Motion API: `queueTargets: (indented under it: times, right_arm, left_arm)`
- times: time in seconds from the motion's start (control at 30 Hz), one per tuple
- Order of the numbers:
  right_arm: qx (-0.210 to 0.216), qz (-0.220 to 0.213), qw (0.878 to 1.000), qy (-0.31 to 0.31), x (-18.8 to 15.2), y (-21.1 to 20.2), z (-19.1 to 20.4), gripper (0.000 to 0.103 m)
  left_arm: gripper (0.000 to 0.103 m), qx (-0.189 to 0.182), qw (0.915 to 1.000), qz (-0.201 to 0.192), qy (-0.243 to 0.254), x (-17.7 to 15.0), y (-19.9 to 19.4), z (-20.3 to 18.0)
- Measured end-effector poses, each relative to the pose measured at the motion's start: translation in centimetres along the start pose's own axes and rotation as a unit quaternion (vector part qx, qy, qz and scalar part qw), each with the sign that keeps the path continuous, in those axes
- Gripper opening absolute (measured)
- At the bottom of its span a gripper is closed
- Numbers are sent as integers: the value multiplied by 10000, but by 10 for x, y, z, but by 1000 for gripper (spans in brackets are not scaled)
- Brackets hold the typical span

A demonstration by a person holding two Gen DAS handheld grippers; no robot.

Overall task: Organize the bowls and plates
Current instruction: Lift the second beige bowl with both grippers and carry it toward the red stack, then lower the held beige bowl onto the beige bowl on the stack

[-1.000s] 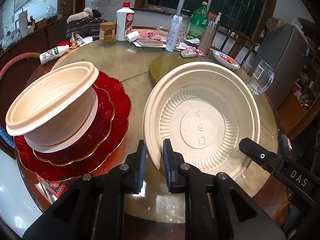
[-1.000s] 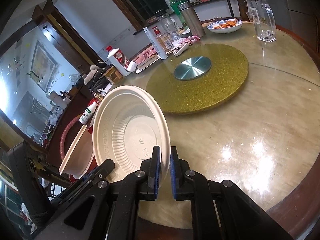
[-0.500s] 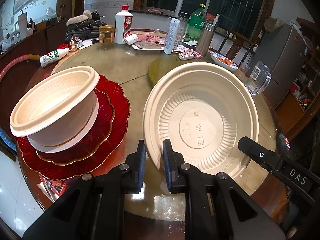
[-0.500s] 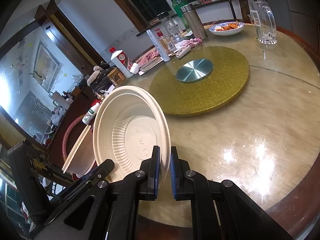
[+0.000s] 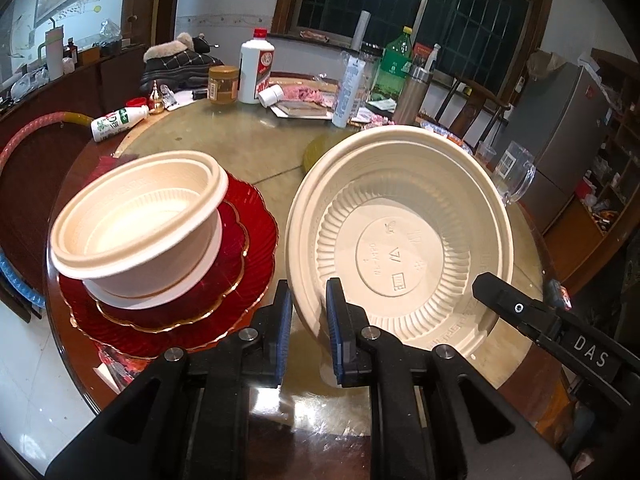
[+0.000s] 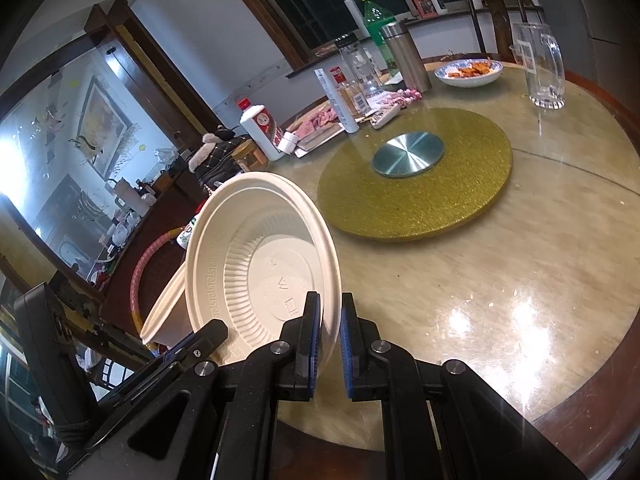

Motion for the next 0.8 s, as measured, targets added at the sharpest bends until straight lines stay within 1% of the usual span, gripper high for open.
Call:
queueTargets:
  times: [0.5, 0.67, 0.8]
  right_arm:
    - [-15, -337, 9981, -514, 22, -15, 36, 10]
    - [60, -431, 9968, -677, 31, -17, 54, 10]
    - [153, -461, 9952, -845, 34, -17, 74, 10]
  left_arm:
    - [15, 22, 9992, -394, 0, 30, -29, 8]
    - [15, 87, 9982, -585, -59, 42, -42, 19]
    - [15, 152, 9974, -689, -173, 49, -50, 35]
Point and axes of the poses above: each gripper's, at about its wrist camera, not at the fingertips, and y roughly the way its jaws point, z to its left, x to its top, the point moved 10 cm from there along y, roughly the way its jaws point
